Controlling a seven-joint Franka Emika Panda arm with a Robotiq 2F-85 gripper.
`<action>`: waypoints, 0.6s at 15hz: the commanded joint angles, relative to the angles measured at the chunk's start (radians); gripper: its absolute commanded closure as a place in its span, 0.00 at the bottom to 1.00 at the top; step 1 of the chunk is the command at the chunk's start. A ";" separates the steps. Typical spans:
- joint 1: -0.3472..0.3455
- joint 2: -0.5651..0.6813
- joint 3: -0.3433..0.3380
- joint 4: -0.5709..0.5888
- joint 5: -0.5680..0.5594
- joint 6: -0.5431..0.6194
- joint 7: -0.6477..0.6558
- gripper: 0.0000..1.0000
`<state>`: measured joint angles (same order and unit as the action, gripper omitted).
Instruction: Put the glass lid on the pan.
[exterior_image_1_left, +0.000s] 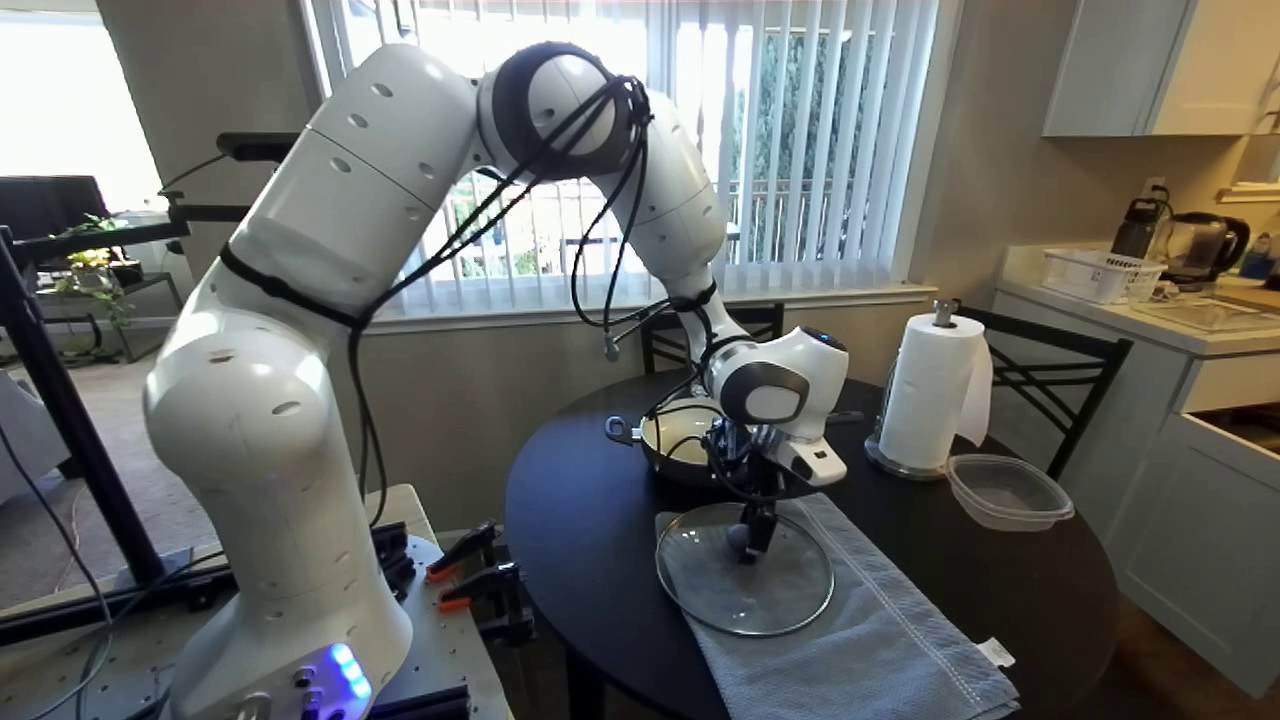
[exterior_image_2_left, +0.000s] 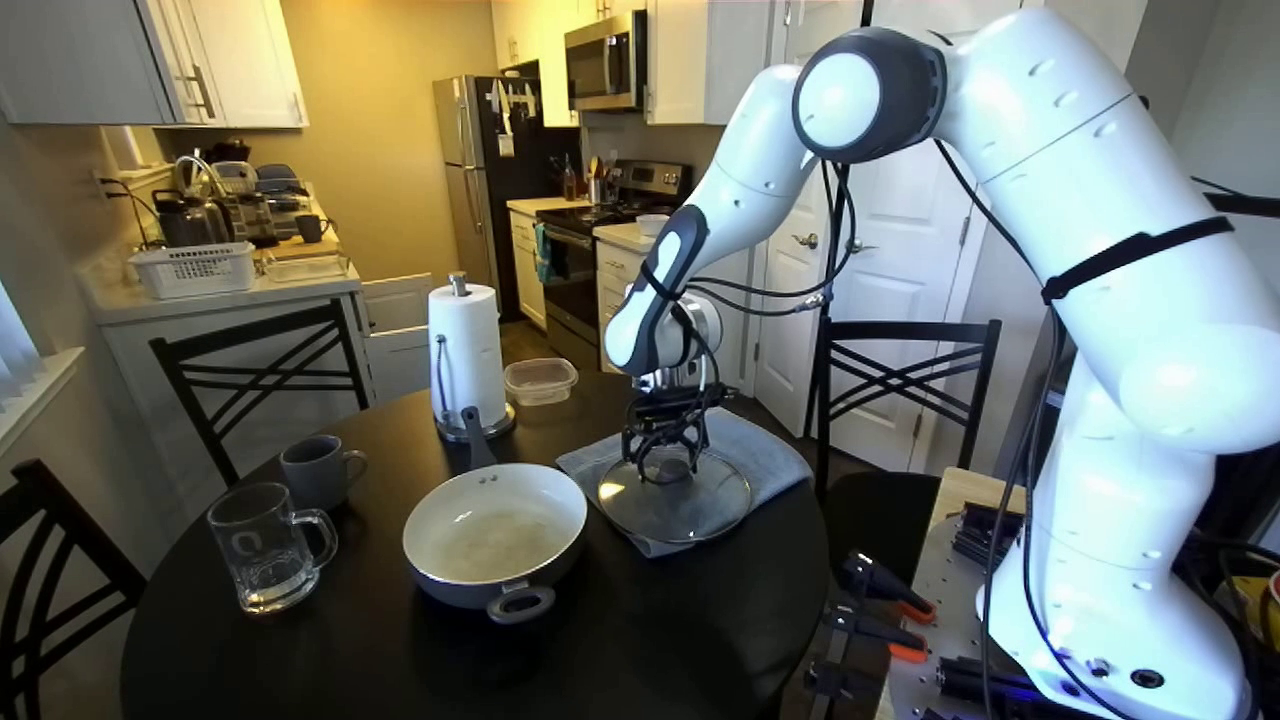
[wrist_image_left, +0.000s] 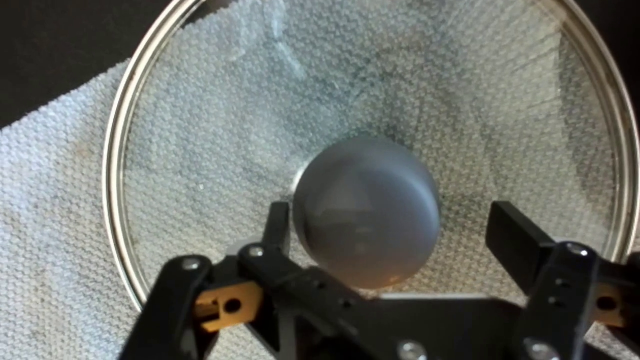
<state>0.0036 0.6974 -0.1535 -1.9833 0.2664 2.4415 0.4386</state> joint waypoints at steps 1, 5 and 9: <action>0.013 -0.060 -0.023 -0.082 -0.006 0.059 0.066 0.00; 0.018 -0.084 -0.017 -0.132 -0.006 0.073 0.077 0.00; 0.057 -0.107 -0.027 -0.174 -0.032 0.089 0.093 0.00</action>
<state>0.0255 0.6442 -0.1713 -2.0881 0.2656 2.4947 0.4866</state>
